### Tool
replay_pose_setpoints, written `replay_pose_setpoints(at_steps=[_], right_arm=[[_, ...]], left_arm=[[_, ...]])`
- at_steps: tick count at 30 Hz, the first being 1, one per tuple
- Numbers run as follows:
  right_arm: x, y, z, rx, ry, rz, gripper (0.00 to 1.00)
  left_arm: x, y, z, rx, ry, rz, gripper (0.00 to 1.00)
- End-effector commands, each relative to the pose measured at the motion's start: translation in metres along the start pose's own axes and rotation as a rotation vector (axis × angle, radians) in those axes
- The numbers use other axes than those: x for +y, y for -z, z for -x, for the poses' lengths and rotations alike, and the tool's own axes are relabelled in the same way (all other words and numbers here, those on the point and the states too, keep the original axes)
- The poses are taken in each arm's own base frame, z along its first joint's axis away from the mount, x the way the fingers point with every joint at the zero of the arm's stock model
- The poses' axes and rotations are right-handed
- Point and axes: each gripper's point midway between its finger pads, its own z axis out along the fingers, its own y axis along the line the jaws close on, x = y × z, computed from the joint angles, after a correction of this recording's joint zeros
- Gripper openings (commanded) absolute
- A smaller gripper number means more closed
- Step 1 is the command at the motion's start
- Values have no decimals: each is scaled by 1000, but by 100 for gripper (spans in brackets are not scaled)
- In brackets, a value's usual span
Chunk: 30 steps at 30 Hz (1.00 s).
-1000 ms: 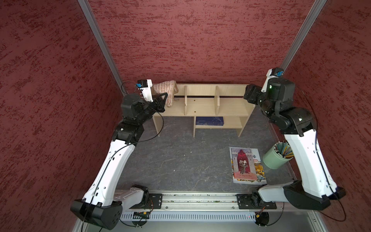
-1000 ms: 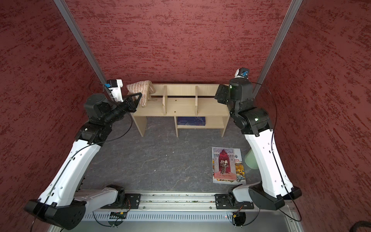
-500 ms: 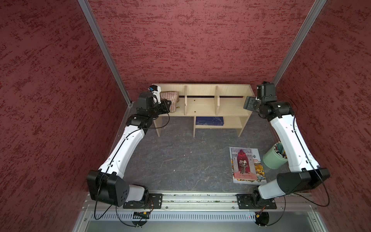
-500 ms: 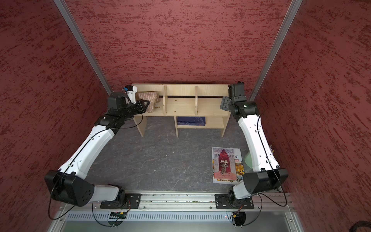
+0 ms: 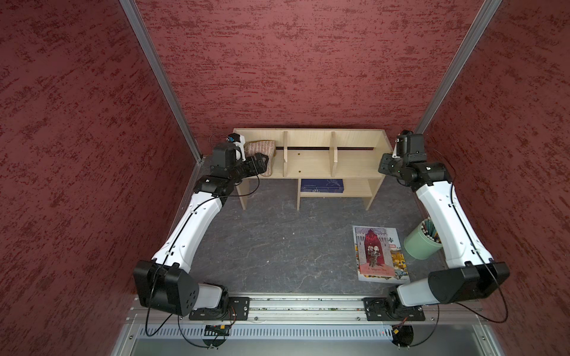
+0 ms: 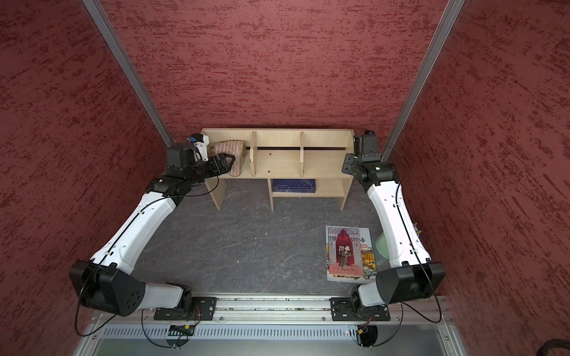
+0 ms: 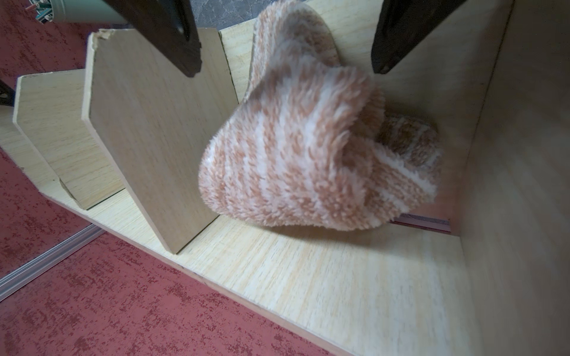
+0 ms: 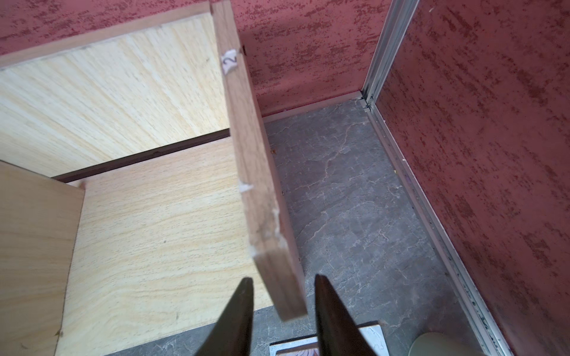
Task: Wipe the bookshelf clean with a cloth
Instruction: Hold the shelf at the center of the board, then wipe the dust from the shelf.
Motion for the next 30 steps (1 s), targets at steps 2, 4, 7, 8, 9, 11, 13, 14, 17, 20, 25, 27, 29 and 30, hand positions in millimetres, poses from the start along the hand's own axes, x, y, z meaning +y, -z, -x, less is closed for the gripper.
replay_pose_setpoints(at_steps=[2,4,7,8,9,11,13,14,17,20,25,27,29,30], right_arm=[[7,7,7,-39,14,67,29],[12,6,6,-36,26,96,24],[19,4,3,-26,42,137,13],[19,3,2,-23,43,138,8],[19,2,2,-22,41,135,4],[18,1,1,-17,38,137,0],[18,1,0,-13,36,142,0],[18,1,-1,-11,36,145,0],[17,2,0,-13,34,143,0],[16,4,0,-14,33,142,0],[16,5,-2,-15,28,148,0],[16,3,-4,-12,24,152,0],[16,1,-6,-9,25,152,0],[16,0,-7,-5,26,152,0]], left_arm=[[2,-4,14,-33,-9,12,84],[-4,-7,21,-58,-15,-15,83],[-9,-14,27,-72,-27,-29,78],[-11,-16,27,-67,-28,-36,73],[-13,-19,27,-63,-28,-45,66],[-19,-22,24,-52,-32,-60,49],[-26,-24,18,-44,-52,-71,34],[-28,-24,14,-39,-66,-72,27],[-32,-26,-4,-7,-91,-65,12],[-29,-24,-26,40,-87,-45,0],[-50,-19,-58,115,-138,-106,0],[-58,-19,-55,114,-143,-131,0],[-60,-21,-41,87,-149,-124,0],[-62,-21,-31,72,-150,-126,0]])
